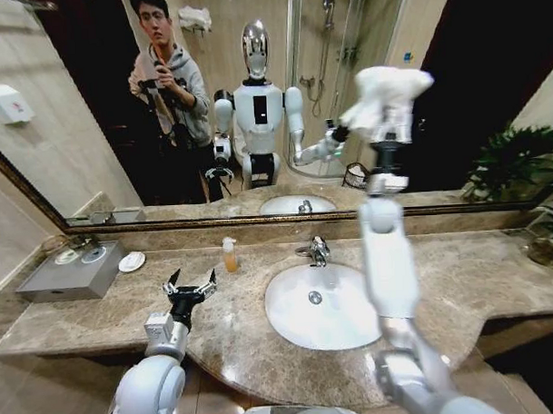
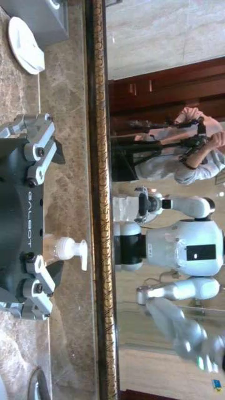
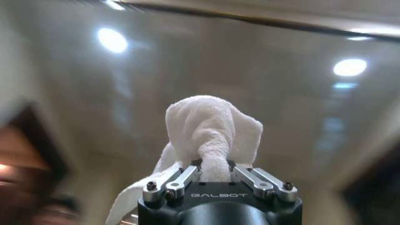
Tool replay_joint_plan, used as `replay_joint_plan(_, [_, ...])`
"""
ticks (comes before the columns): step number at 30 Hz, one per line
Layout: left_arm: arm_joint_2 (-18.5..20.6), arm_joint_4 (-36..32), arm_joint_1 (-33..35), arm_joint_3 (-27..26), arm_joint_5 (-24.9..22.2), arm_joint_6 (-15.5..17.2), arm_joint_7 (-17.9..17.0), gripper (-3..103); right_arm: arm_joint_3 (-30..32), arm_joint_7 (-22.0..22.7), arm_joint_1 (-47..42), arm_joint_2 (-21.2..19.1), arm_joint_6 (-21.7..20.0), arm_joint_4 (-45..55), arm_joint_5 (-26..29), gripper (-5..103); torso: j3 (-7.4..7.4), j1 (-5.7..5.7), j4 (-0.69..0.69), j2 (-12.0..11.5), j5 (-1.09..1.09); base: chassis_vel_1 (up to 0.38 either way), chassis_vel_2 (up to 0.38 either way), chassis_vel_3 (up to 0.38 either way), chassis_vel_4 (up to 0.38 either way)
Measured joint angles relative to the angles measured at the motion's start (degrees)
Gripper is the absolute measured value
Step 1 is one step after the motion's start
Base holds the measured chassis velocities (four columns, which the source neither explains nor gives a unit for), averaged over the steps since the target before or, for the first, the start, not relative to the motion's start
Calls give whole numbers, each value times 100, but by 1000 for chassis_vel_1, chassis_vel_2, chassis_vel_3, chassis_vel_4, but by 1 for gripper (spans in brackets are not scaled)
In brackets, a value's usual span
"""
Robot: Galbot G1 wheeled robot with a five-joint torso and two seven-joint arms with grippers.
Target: Pick up the towel from the sink counter and wipe the mirror surface.
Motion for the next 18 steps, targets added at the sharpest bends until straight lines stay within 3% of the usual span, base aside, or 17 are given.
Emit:
replay_joint_plan(6, [0,0,0,0,0,0,0,100,-747,-204,-42,31,214,-91,24,14,0,0,-7,0,1,0,0,0,0])
replay_joint_plan(18, [-1,0,0,0,0,0,0,100,-391,-63,-82,16,71,59,106,14,0,0,-7,0,6,0,0,0,0])
